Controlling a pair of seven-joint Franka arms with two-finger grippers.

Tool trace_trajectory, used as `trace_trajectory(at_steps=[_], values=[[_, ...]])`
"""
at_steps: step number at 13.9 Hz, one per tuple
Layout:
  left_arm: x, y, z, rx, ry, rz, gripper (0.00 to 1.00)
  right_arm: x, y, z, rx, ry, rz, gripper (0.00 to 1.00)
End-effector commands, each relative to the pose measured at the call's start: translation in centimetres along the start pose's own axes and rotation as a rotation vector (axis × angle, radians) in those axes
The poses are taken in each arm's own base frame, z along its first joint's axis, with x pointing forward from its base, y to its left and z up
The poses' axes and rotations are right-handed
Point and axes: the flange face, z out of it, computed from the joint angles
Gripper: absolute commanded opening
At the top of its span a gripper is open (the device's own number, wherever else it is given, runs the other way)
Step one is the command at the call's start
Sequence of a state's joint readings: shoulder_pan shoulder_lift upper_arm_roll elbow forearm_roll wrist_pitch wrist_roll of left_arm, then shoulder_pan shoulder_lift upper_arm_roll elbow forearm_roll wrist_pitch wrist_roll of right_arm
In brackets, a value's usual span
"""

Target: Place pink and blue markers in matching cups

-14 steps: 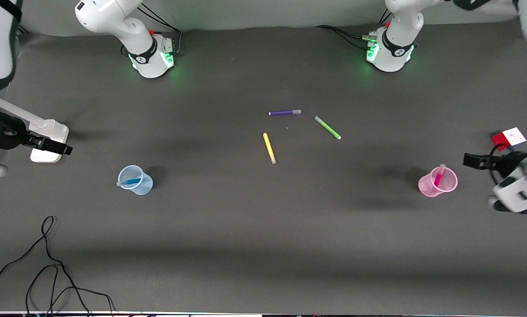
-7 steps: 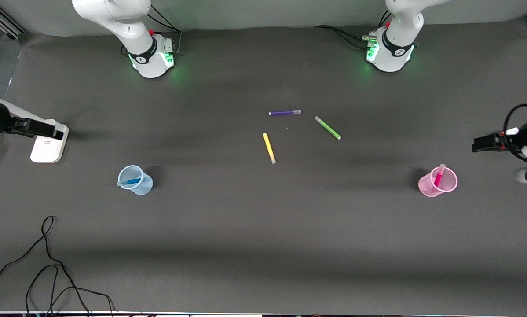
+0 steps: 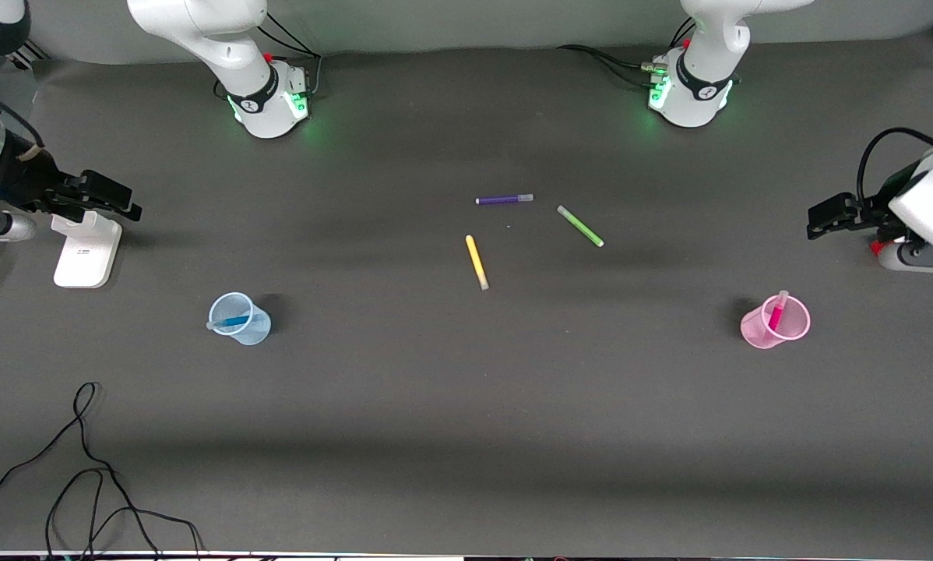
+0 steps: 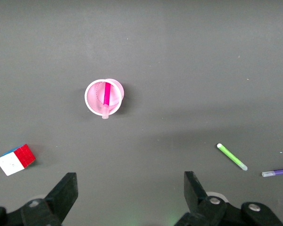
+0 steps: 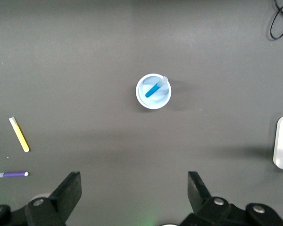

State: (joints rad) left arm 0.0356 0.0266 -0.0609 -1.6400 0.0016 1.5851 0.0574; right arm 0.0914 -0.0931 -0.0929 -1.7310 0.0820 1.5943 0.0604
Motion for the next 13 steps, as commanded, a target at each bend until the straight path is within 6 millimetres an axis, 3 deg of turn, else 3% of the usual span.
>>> trace_trajectory(at_steps=[1, 7, 13], values=[[-0.5, 1.0, -0.3, -0.009, 0.014, -0.032, 1.0, 1.2, 0.5, -1.1, -0.013, 0.032, 0.016, 1.0], [-1.2, 0.7, -1.0, -0.011, -0.03, -0.021, 1.0, 1.1, -0.8, -1.4, -0.004, 0.003, -0.008, 1.0], [-1.3, 0.6, -1.3, -0.007, -0.029, -0.015, 1.0, 1.5, 0.1, -1.4, 0.003, 0.002, 0.013, 1.0]])
